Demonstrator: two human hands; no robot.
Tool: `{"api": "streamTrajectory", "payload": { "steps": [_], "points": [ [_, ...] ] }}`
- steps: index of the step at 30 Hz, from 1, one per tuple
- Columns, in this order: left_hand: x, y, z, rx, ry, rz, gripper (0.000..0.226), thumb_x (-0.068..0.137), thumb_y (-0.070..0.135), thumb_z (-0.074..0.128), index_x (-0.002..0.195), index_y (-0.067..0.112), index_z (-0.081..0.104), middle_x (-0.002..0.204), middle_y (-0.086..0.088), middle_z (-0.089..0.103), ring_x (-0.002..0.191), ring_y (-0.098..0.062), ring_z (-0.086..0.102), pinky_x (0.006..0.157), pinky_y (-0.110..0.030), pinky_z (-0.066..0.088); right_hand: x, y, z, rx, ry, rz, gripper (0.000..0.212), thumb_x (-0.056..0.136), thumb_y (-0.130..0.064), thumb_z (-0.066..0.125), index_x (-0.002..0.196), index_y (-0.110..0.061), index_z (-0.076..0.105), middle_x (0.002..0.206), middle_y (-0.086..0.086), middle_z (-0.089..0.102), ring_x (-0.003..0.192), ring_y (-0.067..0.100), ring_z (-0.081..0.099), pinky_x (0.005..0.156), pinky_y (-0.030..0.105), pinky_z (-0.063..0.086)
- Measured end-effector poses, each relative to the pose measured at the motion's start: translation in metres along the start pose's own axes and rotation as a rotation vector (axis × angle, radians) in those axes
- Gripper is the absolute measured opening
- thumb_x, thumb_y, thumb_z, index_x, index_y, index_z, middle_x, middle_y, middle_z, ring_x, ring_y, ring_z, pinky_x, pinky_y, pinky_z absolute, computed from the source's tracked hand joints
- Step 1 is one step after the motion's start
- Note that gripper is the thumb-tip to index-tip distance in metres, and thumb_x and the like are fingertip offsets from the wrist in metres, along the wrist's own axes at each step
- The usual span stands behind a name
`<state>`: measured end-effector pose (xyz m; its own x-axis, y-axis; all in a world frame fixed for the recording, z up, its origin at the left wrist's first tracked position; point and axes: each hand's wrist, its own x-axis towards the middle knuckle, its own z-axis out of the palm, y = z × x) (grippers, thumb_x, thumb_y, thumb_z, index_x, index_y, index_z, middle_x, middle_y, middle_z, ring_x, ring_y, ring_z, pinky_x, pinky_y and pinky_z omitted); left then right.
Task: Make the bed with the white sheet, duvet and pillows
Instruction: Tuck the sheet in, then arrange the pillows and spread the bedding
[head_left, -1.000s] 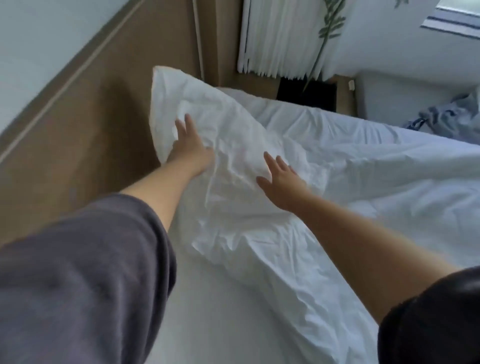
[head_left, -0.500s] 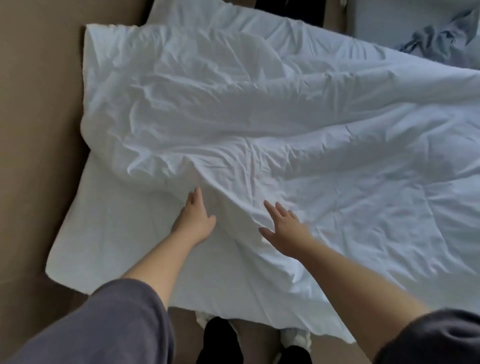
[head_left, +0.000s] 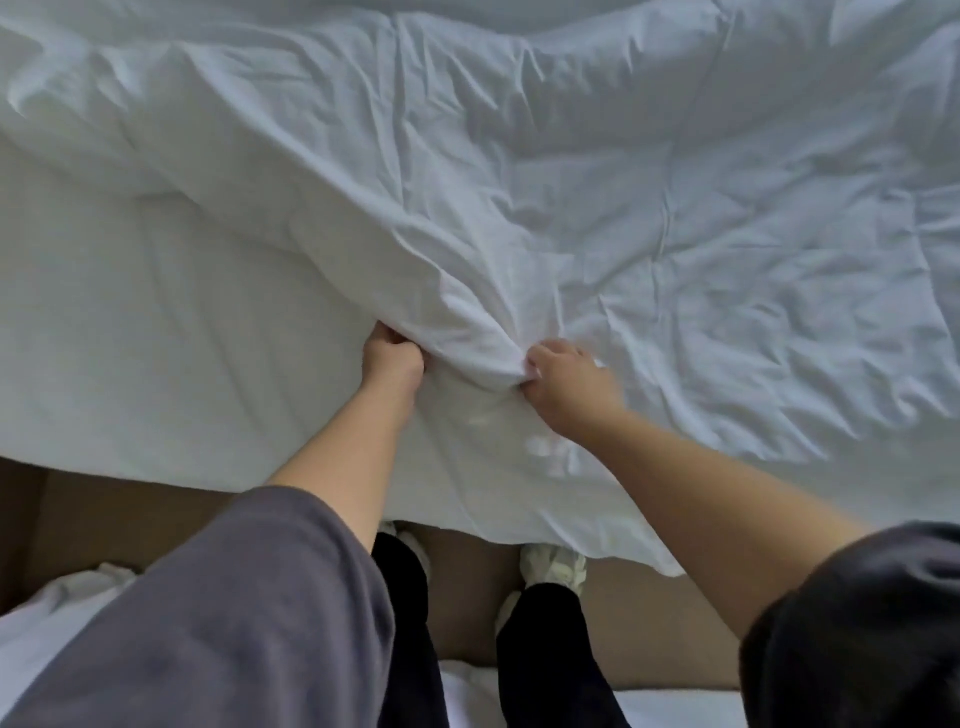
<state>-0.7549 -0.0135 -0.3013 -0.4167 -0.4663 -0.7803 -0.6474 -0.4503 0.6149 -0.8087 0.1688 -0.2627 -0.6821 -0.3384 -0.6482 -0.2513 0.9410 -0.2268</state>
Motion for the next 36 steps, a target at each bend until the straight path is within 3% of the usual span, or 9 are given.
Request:
{"api": "streamTrajectory", "payload": {
  "steps": [4, 7, 11, 16, 20, 23, 27, 32, 36],
  "points": [
    [0.017, -0.001, 0.019, -0.216, 0.074, -0.037, 0.041, 0.075, 0.015, 0.066, 0.114, 0.018, 0.052, 0.092, -0.002, 0.06, 0.077, -0.02, 0.06, 0.073, -0.041, 0.058, 0.012, 0.016, -0.006, 0.342, 0.072, 0.028, 0.009, 0.098, -0.019, 0.042, 0.091, -0.018, 0.047, 0.09, 0.006, 0.054, 0.086, 0.028, 0.051, 0.068, 0.034, 0.034],
    [0.01, 0.007, 0.037, -0.265, -0.2, -0.19, 0.05, 0.081, 0.037, 0.065, 0.123, 0.014, 0.05, 0.087, -0.004, 0.058, 0.051, -0.014, 0.051, 0.051, -0.026, 0.051, 0.014, 0.034, -0.02, 0.705, 0.098, 0.162, 0.016, 0.099, -0.017, 0.044, 0.084, -0.016, 0.048, 0.078, 0.001, 0.048, 0.076, 0.019, 0.044, 0.064, 0.031, 0.031],
    [-0.009, 0.03, 0.049, -0.349, -0.365, -0.14, 0.083, 0.052, 0.041, 0.083, 0.126, 0.009, 0.062, 0.116, -0.009, 0.07, 0.105, -0.024, 0.067, 0.09, -0.042, 0.056, 0.006, 0.045, -0.051, 1.053, -0.022, 0.3, 0.021, 0.098, -0.012, 0.046, 0.079, -0.016, 0.053, 0.074, 0.001, 0.05, 0.068, 0.015, 0.046, 0.059, 0.027, 0.032],
    [-0.023, 0.055, -0.011, -0.557, -0.094, -0.109, 0.1, 0.036, 0.026, 0.093, 0.128, 0.005, 0.06, 0.121, -0.017, 0.066, 0.11, -0.033, 0.064, 0.085, -0.048, 0.056, -0.009, 0.001, -0.082, 0.535, -0.151, 0.146, 0.023, 0.099, -0.018, 0.046, 0.077, -0.014, 0.05, 0.078, 0.003, 0.049, 0.074, 0.019, 0.045, 0.063, 0.029, 0.035],
    [-0.08, 0.079, -0.061, -0.285, 0.186, 0.048, 0.053, 0.064, 0.019, 0.084, 0.113, 0.009, 0.066, 0.106, -0.006, 0.071, 0.094, -0.023, 0.068, 0.086, -0.037, 0.056, -0.021, -0.076, -0.102, 0.474, -0.065, 0.04, 0.02, 0.094, -0.022, 0.054, 0.107, -0.007, 0.055, 0.091, 0.005, 0.054, 0.084, 0.022, 0.049, 0.066, 0.028, 0.034],
    [-0.117, 0.087, -0.086, 0.185, 0.048, 0.1, 0.032, 0.079, 0.03, 0.078, 0.107, 0.024, 0.064, 0.099, 0.004, 0.067, 0.09, -0.015, 0.064, 0.082, -0.026, 0.051, -0.02, -0.142, -0.116, 0.628, 0.126, -0.037, 0.034, 0.086, -0.033, 0.062, 0.108, -0.012, 0.048, 0.097, 0.001, 0.049, 0.094, 0.021, 0.048, 0.069, 0.025, 0.035],
    [-0.132, 0.088, -0.098, 0.338, -0.238, 0.139, 0.021, 0.085, 0.034, 0.072, 0.102, 0.029, 0.061, 0.09, 0.017, 0.063, 0.083, -0.002, 0.061, 0.071, -0.018, 0.046, 0.0, -0.193, -0.124, 0.691, 0.113, 0.047, 0.09, 0.081, -0.042, 0.074, 0.149, -0.013, 0.023, 0.144, 0.011, 0.037, 0.135, 0.027, 0.037, 0.101, 0.029, 0.034],
    [-0.13, 0.081, -0.098, -0.081, -0.335, -0.195, 0.048, 0.097, 0.055, 0.04, 0.092, 0.013, 0.063, 0.071, -0.001, 0.059, 0.057, -0.016, 0.051, 0.055, -0.025, 0.04, 0.002, -0.183, -0.134, 0.131, 0.037, 0.052, 0.02, 0.085, -0.013, 0.052, 0.104, -0.009, 0.053, 0.1, 0.009, 0.058, 0.095, 0.032, 0.058, 0.072, 0.031, 0.045],
    [-0.114, 0.083, -0.084, -0.412, -0.245, -0.473, 0.055, 0.097, 0.059, 0.036, 0.11, 0.009, 0.057, 0.088, -0.01, 0.065, 0.081, -0.027, 0.064, 0.077, -0.038, 0.053, -0.015, -0.156, -0.159, 0.325, -0.06, 0.021, 0.011, 0.084, -0.01, 0.05, 0.083, -0.006, 0.061, 0.078, 0.008, 0.06, 0.079, 0.026, 0.058, 0.069, 0.03, 0.048]
  ]
}}
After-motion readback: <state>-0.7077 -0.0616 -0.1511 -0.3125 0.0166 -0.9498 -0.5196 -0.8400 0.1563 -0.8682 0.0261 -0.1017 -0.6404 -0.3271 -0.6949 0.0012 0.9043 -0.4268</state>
